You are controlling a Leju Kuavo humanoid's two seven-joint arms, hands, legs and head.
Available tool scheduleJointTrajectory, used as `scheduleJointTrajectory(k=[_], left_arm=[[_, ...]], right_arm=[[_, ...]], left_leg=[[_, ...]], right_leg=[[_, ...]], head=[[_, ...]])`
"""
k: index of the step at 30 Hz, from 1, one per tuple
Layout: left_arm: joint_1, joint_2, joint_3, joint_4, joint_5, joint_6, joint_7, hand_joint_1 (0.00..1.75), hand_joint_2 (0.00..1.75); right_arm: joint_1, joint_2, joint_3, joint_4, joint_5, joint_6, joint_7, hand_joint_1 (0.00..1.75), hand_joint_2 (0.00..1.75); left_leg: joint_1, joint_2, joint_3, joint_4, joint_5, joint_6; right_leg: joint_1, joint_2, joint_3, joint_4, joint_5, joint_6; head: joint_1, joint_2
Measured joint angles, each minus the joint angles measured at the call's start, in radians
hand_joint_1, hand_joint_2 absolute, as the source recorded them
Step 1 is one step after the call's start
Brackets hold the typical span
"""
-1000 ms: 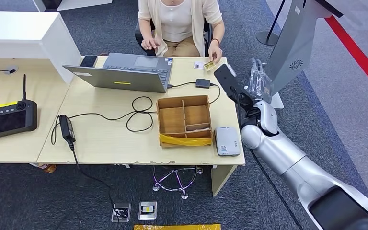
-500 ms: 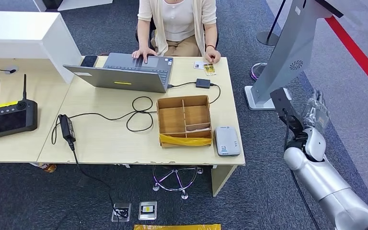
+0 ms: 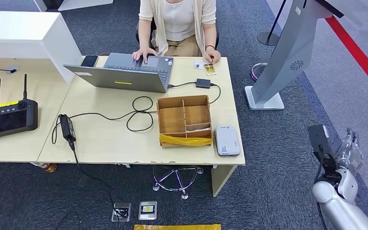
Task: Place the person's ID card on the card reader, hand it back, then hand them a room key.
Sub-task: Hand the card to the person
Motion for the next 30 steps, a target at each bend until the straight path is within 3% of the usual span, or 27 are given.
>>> scheduleJointTrajectory(k=[5, 8, 12, 15, 19, 26, 30], left_arm=[[0.006, 0.002, 0.008, 0.0, 0.038, -0.011, -0.013, 0.0, 0.0], [0.009, 0.002, 0.017, 0.0, 0.063, -0.005, -0.023, 0.0, 0.0], [0.012, 0.001, 0.032, 0.0, 0.093, -0.004, -0.029, 0.0, 0.0], [0.015, -0.001, 0.041, 0.0, 0.112, -0.003, -0.03, 0.0, 0.0], [0.016, -0.006, 0.049, 0.0, 0.123, 0.004, -0.028, 0.0, 0.0], [0.016, -0.008, 0.05, 0.0, 0.122, 0.022, 0.021, 0.0, 0.0], [0.016, -0.006, 0.05, 0.0, 0.124, 0.031, 0.039, 0.0, 0.0]], right_arm=[[0.051, 0.046, -0.125, 0.045, 0.131, -0.001, -0.145, 0.0, 0.0], [0.064, 0.103, -0.239, 0.065, 0.249, -0.001, -0.288, 0.0, 0.0], [0.062, 0.196, -0.428, 0.159, 0.244, -0.001, -0.489, 0.0, 0.0], [0.079, 0.26, -0.572, 0.262, 0.219, -0.001, -0.558, 0.0, 0.0], [0.133, 0.353, -0.764, 0.379, 0.288, -0.001, -0.572, 0.0, 0.0], [0.171, 0.492, -1.07, 0.5, 0.549, -0.001, -0.427, 0.0, 0.0], [0.168, 0.559, -1.219, 0.54, 0.652, -0.001, -0.444, 0.0, 0.0]], left_leg=[[0.0, 0.0, 0.0, 0.0, 0.0, 0.0], [0.0, 0.001, 0.0, 0.0, 0.0, 0.0], [0.0, 0.0, 0.001, 0.0, 0.0, 0.0], [0.0, 0.0, 0.001, 0.0, 0.0, 0.0], [0.0, 0.001, 0.001, 0.0, -0.003, 0.0], [0.002, 0.003, 0.002, -0.001, -0.004, -0.001], [0.002, 0.004, 0.002, -0.001, -0.004, -0.001]], right_leg=[[0.0, 0.0, 0.0, 0.0, 0.0, 0.0], [0.0, 0.001, 0.0, 0.0, 0.0, 0.0], [0.0, 0.0, 0.0, 0.0, -0.002, 0.001], [0.0, 0.0, 0.0, 0.0, -0.002, 0.001], [0.0, 0.001, 0.0, 0.0, -0.004, 0.0], [0.002, 0.003, 0.0, 0.0, -0.005, -0.002], [0.002, 0.004, 0.0, 0.0, -0.005, -0.002]], head=[[0.0, 0.0], [0.0, 0.0], [0.0, 0.0], [0.0, 0.0], [0.0, 0.0], [0.0, 0.0], [0.0, 0.0]])
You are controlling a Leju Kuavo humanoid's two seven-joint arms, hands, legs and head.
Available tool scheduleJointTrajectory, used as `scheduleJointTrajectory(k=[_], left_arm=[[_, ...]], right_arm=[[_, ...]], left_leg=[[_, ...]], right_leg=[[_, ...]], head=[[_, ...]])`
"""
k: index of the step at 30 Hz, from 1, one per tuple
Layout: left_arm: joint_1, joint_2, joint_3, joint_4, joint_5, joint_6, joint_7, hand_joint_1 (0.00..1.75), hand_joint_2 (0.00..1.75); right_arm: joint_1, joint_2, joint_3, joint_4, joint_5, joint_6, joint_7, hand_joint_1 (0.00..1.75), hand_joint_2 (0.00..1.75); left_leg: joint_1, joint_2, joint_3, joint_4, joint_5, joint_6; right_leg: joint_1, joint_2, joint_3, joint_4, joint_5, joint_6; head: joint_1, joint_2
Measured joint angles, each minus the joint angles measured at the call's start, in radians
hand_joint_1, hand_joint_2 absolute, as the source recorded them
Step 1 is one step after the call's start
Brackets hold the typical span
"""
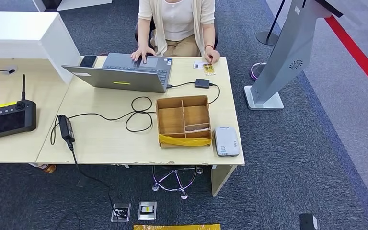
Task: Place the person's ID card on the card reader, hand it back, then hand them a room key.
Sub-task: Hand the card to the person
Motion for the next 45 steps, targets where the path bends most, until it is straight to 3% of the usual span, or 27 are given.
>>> scheduleJointTrajectory(k=[7, 13, 35, 45], left_arm=[[0.0, 0.002, 0.0, 0.0, 0.025, -0.052, -0.009, 0.0, 0.0], [-0.002, 0.008, 0.0, -0.001, 0.035, -0.025, -0.157, 0.0, 0.0], [-0.001, 0.05, 0.0, -0.001, 0.102, -0.167, -0.101, 0.0, 0.0], [-0.002, 0.056, -0.004, -0.001, 0.093, -0.136, -0.084, 0.0, 0.0]], right_arm=[[-0.017, 0.043, -0.193, 0.098, 0.03, 0.0, -0.092, 0.0, 0.0], [-0.034, 0.059, -0.292, 0.183, 0.058, 0.0, -0.09, 0.0, 0.0], [-0.057, 0.075, -0.418, 0.305, 0.061, 0.0, -0.084, 0.0, 0.0], [-0.062, 0.081, -0.451, 0.321, 0.073, 0.0, -0.068, 0.0, 0.0]], left_leg=[[0.0, 0.0, 0.001, 0.0, 0.0, 0.0], [0.0, 0.0, 0.002, 0.0, 0.0, 0.0], [0.0, 0.0, 0.002, 0.0, 0.0, 0.0], [0.0, 0.0, 0.002, 0.0, 0.0, 0.0]], right_leg=[[0.0, 0.0, 0.001, 0.0, 0.0, 0.0], [0.0, 0.0, 0.002, 0.0, 0.0, 0.0], [0.0, 0.0, 0.003, 0.0, 0.0, 0.0], [0.0, 0.0, 0.003, 0.0, 0.0, 0.0]], head=[[0.0, 0.0], [0.0, 0.0], [0.0, 0.0], [0.0, 0.0]])
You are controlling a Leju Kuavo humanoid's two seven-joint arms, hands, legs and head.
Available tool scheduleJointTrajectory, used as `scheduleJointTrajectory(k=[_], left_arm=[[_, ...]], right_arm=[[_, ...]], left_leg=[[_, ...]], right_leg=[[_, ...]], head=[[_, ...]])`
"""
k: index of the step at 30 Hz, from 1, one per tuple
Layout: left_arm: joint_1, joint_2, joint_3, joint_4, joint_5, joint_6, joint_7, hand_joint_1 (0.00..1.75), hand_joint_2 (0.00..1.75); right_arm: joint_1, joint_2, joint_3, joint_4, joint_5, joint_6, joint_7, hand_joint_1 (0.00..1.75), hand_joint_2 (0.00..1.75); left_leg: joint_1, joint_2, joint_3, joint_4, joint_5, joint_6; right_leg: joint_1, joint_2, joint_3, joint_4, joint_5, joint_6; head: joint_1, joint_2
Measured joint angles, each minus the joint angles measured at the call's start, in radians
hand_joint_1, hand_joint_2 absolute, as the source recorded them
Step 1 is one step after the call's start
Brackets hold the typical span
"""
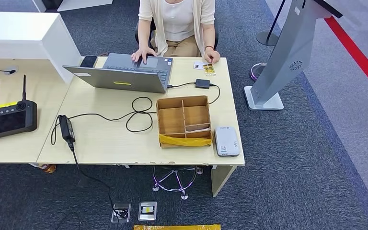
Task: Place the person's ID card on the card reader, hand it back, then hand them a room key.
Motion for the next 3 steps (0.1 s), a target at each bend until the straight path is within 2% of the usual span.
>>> scheduleJointTrajectory(k=[3], left_arm=[[0.0, 0.0, 0.0, 0.0, 0.006, 0.027, 0.009, 0.0, 0.0]], right_arm=[[0.0, 0.002, -0.002, 0.002, 0.005, 0.0, 0.016, 0.0, 0.0]], left_leg=[[0.0, 0.0, 0.0, 0.0, 0.0, 0.0]], right_leg=[[0.0, 0.0, 0.0, 0.0, 0.0, 0.0]], head=[[0.0, 0.0]])
